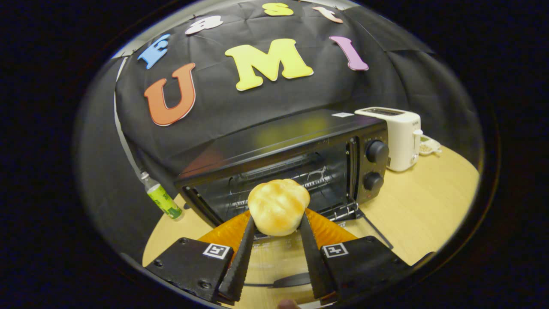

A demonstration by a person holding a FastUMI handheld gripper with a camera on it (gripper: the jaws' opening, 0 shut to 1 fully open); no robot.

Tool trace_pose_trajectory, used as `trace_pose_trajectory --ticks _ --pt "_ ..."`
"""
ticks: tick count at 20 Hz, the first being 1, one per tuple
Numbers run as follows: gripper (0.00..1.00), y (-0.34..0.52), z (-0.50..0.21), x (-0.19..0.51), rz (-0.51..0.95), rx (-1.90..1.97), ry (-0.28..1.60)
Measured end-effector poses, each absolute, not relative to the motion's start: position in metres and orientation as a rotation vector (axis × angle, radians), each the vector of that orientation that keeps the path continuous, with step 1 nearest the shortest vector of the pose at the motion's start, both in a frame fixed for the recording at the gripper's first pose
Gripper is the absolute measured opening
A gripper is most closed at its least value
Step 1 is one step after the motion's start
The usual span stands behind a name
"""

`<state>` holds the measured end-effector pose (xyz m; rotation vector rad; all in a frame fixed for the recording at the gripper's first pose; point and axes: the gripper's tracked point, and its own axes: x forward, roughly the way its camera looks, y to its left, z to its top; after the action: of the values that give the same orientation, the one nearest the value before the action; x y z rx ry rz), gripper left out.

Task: Open the toaster oven, put the food inside, and close the toaster oven door.

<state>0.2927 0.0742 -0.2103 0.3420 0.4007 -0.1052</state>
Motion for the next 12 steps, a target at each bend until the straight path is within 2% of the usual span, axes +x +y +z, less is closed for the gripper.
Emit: trace_pose_trajectory --ticks 6,12 --pt "0.65 0.079 -0.233 0.348 -0.162 0.303 0.443" --pt "0.78 0.096 -0.242 0.363 -0.146 0.214 0.447"
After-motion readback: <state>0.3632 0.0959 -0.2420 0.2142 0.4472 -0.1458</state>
